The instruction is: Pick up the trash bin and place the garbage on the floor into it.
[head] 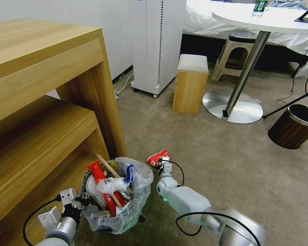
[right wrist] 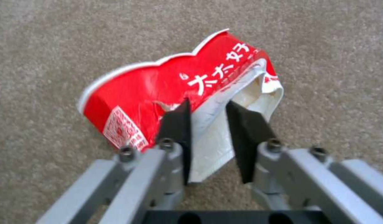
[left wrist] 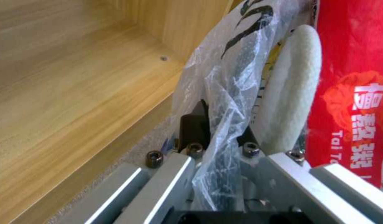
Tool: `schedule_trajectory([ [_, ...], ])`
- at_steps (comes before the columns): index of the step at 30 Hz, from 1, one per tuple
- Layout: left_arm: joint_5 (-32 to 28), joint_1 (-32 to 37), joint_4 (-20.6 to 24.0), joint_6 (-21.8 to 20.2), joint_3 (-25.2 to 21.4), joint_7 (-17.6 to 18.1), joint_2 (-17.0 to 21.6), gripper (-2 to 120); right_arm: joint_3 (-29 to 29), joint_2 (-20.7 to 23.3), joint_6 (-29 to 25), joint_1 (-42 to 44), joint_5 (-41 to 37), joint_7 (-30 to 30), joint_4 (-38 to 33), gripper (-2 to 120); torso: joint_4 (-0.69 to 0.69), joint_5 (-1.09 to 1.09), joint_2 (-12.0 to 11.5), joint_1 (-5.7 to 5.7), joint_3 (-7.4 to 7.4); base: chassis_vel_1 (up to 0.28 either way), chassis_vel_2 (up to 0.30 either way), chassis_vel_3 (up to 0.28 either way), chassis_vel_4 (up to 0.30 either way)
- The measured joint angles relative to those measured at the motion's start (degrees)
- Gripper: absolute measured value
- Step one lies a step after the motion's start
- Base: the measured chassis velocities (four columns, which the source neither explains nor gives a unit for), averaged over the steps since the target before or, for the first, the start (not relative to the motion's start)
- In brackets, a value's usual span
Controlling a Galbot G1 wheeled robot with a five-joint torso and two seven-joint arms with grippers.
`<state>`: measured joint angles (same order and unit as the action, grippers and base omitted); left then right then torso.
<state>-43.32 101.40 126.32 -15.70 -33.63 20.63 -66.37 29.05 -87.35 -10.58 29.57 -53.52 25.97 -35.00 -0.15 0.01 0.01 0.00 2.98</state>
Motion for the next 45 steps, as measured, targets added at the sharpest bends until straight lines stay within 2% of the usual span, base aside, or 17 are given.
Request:
schedule_trajectory([
  [3, -0.02, -0.24, -0.17, 0.01, 0.04, -0.02, 0.06, 0, 0.44, 0.70, -0.04, 0.22, 0.39, -0.25, -0.08, 8, 0.00, 0.00, 0.00, 0.00, 0.00, 0.000, 0.000, 0.000, 0.000],
  [10, -0.07, -0.69, -0.84, 0.03, 0.18, -0.02, 0.22, 0, 1.21, 2.92, -0.65, 0.99, 0.99, -0.89, -1.59, 5, 0.00, 0.00, 0.00, 0.00, 0.00, 0.000, 0.000, 0.000, 0.000],
  [16, -0.28, -1.67, -2.28, 0.04, 0.16, 0.03, 0.64, 0, 2.45, 8.10, -1.68, 2.32, 0.79, -0.63, -9.25, 0, -0.03, -0.01, 0.00, 0.00, 0.01, 0.000, 0.000, 0.000, 0.000],
  [20, -0.37, -2.10, -3.02, 0.04, 0.11, 0.07, 0.83, 0, 3.08, 13.91, -3.13, 3.07, 0.54, -0.13, -19.95, 0, 0.00, 0.00, 0.00, 0.00, 0.01, 0.000, 0.000, 0.000, 0.000],
  [21, -0.37, -2.10, -3.02, 0.04, 0.11, 0.07, 0.83, 0, 3.08, 13.91, -3.13, 3.07, 0.54, -0.13, -19.95, 0, 0.00, 0.00, 0.00, 0.00, 0.01, 0.000, 0.000, 0.000, 0.000],
  [23, -0.35, -2.17, -3.20, 0.04, 0.12, 0.09, 0.81, 0, 2.86, 17.39, -3.63, 3.43, 0.66, 0.12, -25.30, 0, 0.00, 0.01, 0.00, 0.00, 0.01, 0.000, 0.000, 0.000, 0.000],
  [25, -0.34, -2.19, -3.29, 0.04, 0.15, 0.09, 0.78, 0, 2.70, 18.66, -3.91, 3.52, 0.80, 0.13, -27.13, 0, 0.00, 0.01, 0.00, 0.00, 0.01, 0.000, 0.000, 0.000, 0.000],
  [27, -0.18, -2.33, -3.54, 0.04, 0.27, 0.09, 0.66, 0, 1.50, 24.26, -4.55, 3.74, 1.88, 0.10, -34.58, 0, -0.02, 0.00, 0.00, 0.00, 0.01, 0.000, 0.000, 0.000, 0.000],
  [28, -0.18, -2.33, -3.54, 0.04, 0.27, 0.09, 0.66, 0, 1.50, 24.26, -4.55, 3.74, 1.88, 0.10, -34.58, 0, -0.02, 0.00, 0.00, 0.00, 0.01, 0.000, 0.000, 0.000, 0.000],
  [29, 0.00, -2.32, -3.62, 0.04, 0.34, 0.09, 0.51, 0, 0.63, 27.56, -5.09, 3.80, 2.41, -0.45, -39.64, 0, -0.06, -0.02, 0.00, 0.00, 0.01, 0.000, 0.000, 0.000, 0.000],
  [30, 0.19, -2.20, -3.61, 0.04, 0.36, 0.08, 0.38, 0, 0.07, 29.96, -5.66, 3.78, 2.58, -1.46, -44.33, 0, -0.03, -0.01, 0.00, 0.00, 0.01, 0.000, 0.000, 0.000, 0.000],
  [32, 0.24, -2.13, -3.60, 0.05, 0.35, 0.08, 0.34, 0, -0.03, 30.57, -5.80, 3.72, 2.53, -1.84, -45.57, 0, -0.03, 0.00, 0.00, 0.00, 0.00, 0.000, 0.000, 0.000, 0.000],
  [34, 0.70, -1.58, -3.19, 0.04, 0.21, 0.08, 0.01, 0, 0.05, 33.51, -7.09, 2.69, 1.73, -4.75, -53.54, 0, 0.00, 0.00, 0.00, 0.00, 0.01, 0.000, 0.000, 0.000, 0.000],
  [36, 0.79, -1.46, -2.95, 0.04, 0.16, 0.08, -0.04, 0, 0.30, 34.22, -7.53, 2.24, 1.27, -5.65, -56.02, 0, 0.02, -0.01, 0.00, 0.00, 0.00, 0.000, 0.000, 0.000, 0.000],
  [38, 0.89, -1.24, -2.12, 0.05, 0.00, 0.07, -0.06, 0, 2.42, 36.36, -8.54, 0.16, -0.82, -8.56, -64.58, 0, 0.01, 0.00, 0.00, 0.00, 0.00, 0.000, 0.000, 0.000, 0.000],
  [45, 0.82, -1.03, -1.28, 0.02, -0.41, 0.12, 0.12, 0, 7.33, 38.40, -8.40, -2.74, -3.41, -11.81, -73.36, 0, 0.00, -0.01, 0.00, 0.00, 0.00, 0.000, 0.000, 0.000, 0.000],
])
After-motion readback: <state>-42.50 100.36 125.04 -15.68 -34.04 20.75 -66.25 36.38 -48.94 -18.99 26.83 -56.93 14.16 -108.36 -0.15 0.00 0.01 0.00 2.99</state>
